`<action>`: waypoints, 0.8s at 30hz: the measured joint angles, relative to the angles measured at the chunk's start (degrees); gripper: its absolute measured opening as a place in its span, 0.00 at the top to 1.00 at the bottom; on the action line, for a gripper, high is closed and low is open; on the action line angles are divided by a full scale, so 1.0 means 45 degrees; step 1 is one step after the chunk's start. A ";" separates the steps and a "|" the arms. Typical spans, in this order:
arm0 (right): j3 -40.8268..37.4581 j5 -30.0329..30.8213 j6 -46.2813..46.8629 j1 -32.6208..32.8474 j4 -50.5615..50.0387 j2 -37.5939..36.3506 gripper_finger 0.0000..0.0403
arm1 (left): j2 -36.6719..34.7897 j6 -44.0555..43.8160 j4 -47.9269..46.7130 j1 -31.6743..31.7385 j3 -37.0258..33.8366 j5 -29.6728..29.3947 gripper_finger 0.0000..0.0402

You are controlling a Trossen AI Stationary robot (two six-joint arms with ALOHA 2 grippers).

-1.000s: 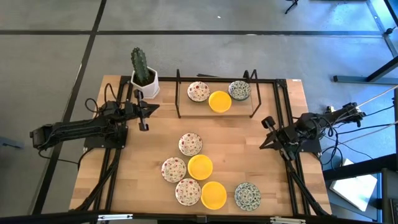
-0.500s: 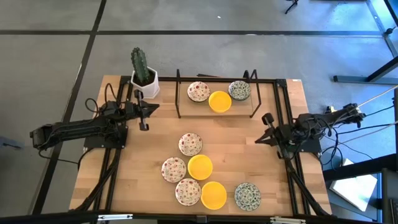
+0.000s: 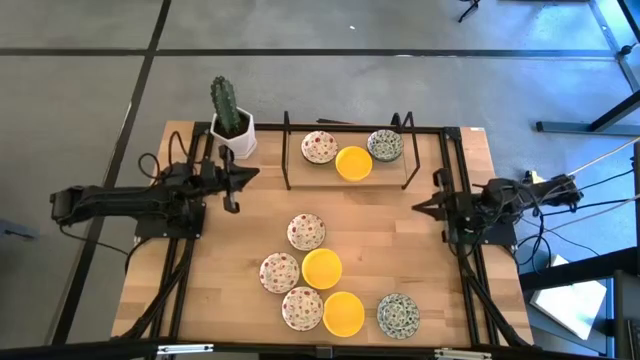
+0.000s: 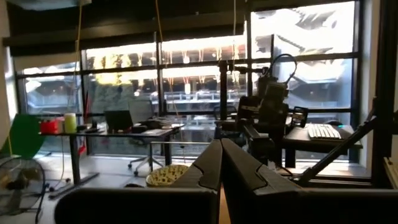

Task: Pick & Place Mini bowls
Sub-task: Stack the white bowl on top of the white bowl on the shelf

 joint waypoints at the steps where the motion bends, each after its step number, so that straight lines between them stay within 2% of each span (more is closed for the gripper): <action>1: 0.0000 -0.0226 0.0070 -0.0036 -0.0351 -0.0282 0.99 | 0.0054 0.0000 -0.0176 -0.0251 0.0167 -0.0360 0.99; 8: -0.0247 -0.0456 0.0870 -0.0054 -0.0790 -0.1257 0.99 | 0.1313 -0.0170 -0.3062 -0.2509 0.1895 -0.2525 0.99; 13: -0.0379 -0.0445 0.0862 -0.0054 -0.0710 -0.1253 0.99 | 0.3289 -0.0320 -0.5066 -0.4597 0.3862 -0.3078 0.99; 18: -0.0379 0.0111 0.0716 -0.0054 0.0025 -0.1253 0.99 | 0.5149 0.0249 -0.6831 -0.6649 0.5999 -0.5250 0.99; 21: -0.0379 0.0389 0.0177 -0.0054 0.0548 -0.1250 0.99 | 0.6268 -0.0992 -0.9092 -0.7498 0.7477 -0.6670 0.98; 24: -0.0379 0.0374 0.0203 -0.0054 0.0623 -0.1253 0.99 | 0.7622 -0.2691 -1.2215 -0.7824 0.9185 -0.6519 0.97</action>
